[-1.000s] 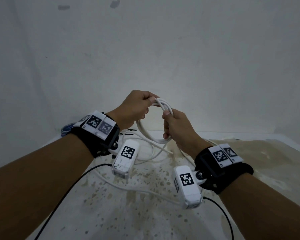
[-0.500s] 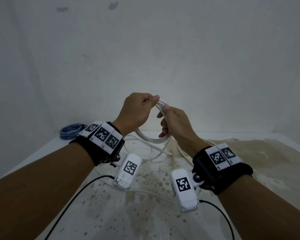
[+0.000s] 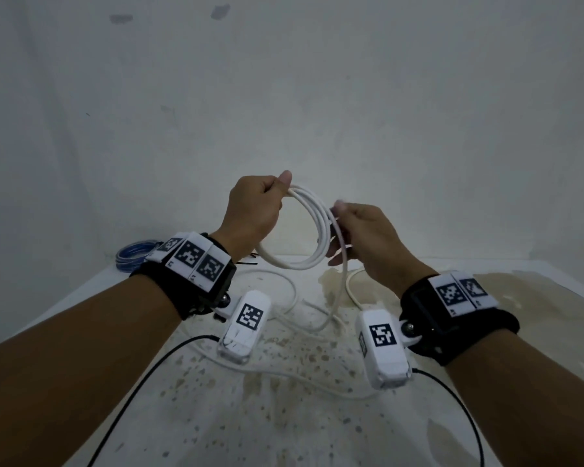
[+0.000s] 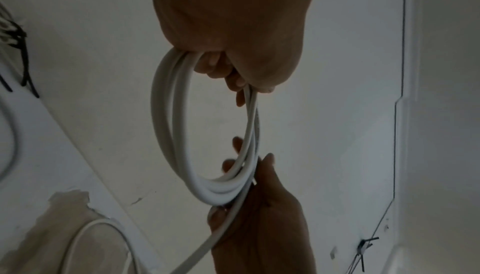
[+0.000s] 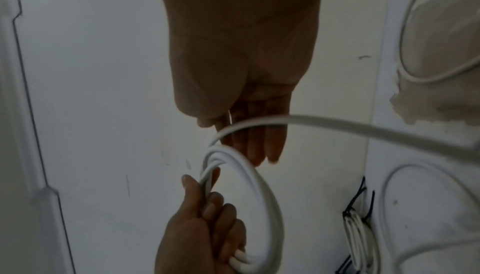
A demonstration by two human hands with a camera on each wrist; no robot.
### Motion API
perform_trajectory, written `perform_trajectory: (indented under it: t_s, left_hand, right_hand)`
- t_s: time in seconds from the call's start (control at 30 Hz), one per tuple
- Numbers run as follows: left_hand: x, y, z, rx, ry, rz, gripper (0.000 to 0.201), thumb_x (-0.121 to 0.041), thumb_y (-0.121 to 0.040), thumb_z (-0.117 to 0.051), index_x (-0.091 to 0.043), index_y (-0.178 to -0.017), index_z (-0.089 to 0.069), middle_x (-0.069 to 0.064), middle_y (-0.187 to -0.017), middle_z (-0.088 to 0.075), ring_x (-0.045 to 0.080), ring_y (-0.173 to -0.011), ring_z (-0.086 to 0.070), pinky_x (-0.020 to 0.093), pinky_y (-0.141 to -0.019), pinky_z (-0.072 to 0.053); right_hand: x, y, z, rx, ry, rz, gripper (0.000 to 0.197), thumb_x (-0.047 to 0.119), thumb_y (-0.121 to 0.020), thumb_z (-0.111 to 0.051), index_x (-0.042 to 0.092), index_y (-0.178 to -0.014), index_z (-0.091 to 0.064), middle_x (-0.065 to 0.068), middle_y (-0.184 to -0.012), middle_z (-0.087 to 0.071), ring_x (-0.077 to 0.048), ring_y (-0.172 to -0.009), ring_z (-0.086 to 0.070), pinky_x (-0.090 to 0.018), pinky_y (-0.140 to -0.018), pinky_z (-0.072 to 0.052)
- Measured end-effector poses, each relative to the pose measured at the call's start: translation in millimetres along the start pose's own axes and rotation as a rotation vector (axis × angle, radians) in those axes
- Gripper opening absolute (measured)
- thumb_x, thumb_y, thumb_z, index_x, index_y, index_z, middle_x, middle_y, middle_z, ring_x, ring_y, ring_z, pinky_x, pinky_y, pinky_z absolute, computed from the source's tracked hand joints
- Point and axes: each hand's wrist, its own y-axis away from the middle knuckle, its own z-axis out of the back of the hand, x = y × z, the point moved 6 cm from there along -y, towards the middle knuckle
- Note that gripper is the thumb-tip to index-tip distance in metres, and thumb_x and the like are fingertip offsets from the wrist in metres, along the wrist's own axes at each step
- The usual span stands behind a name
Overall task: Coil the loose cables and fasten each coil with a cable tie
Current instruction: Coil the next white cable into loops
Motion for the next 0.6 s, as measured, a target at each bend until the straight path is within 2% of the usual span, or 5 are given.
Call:
perform_trajectory:
  t_s: [0.13, 0.27, 0.33, 0.5, 0.6]
  left_hand:
    - [3.1, 0.5, -3.3, -0.005, 0.031, 0.062, 0.054, -0.043, -0.100, -0.050, 0.005, -0.086, -0.070, -0.002, -0.054, -0.049, 0.013, -0.051, -0.042, 0.026, -0.054, -0.037]
    - [11.8, 4.4, -7.4, -0.021, 0.125, 0.156, 0.051, -0.043, -0.099, -0.052, 0.002, -0.085, -0.071, -0.007, -0.046, -0.044, 0.011, -0.042, -0.032, 0.027, -0.047, -0.027]
    - [14.4, 8.7, -8.4, -0.023, 0.101, 0.160, 0.051, -0.044, -0.100, -0.051, 0.000, -0.084, -0.072, -0.010, -0.044, -0.044, 0.010, -0.041, -0.033, 0.027, -0.047, -0.028]
    - [14.4, 17.4, -11.6, -0.032, 0.064, 0.159, 0.053, -0.044, -0.100, -0.048, -0.002, -0.079, -0.072, -0.001, -0.054, -0.053, 0.014, -0.049, -0.042, 0.028, -0.052, -0.033]
    - [10.7, 21.9, -11.6, -0.071, -0.034, 0.094, 0.056, -0.044, -0.102, -0.043, -0.003, -0.074, -0.069, 0.005, -0.059, -0.061, 0.018, -0.055, -0.051, 0.031, -0.059, -0.041]
  right_hand:
    - [4.7, -1.0, -4.0, 0.025, -0.015, 0.044, 0.027, 0.021, -0.103, -0.050, 0.004, -0.096, -0.071, -0.009, -0.079, -0.073, -0.018, -0.060, -0.065, -0.031, -0.053, -0.055]
    - [-3.3, -0.3, -8.9, 0.101, -0.087, 0.000, 0.024, 0.014, -0.103, -0.049, 0.000, -0.096, -0.068, -0.016, -0.085, -0.074, -0.025, -0.084, -0.073, -0.039, -0.080, -0.060]
    - [-6.5, 0.8, -12.7, 0.160, -0.131, -0.050, 0.025, 0.015, -0.104, -0.046, -0.001, -0.096, -0.064, -0.020, -0.090, -0.074, -0.029, -0.091, -0.073, -0.043, -0.086, -0.058]
    - [-6.7, 9.4, -15.2, 0.277, -0.166, -0.152, 0.026, 0.017, -0.106, -0.040, -0.002, -0.102, -0.057, -0.025, -0.095, -0.072, -0.033, -0.077, -0.072, -0.040, -0.074, -0.059]
    - [-7.5, 14.3, -16.1, 0.277, -0.225, -0.199, 0.027, 0.016, -0.106, -0.037, -0.004, -0.103, -0.056, -0.032, -0.094, -0.070, -0.038, -0.075, -0.070, -0.044, -0.073, -0.059]
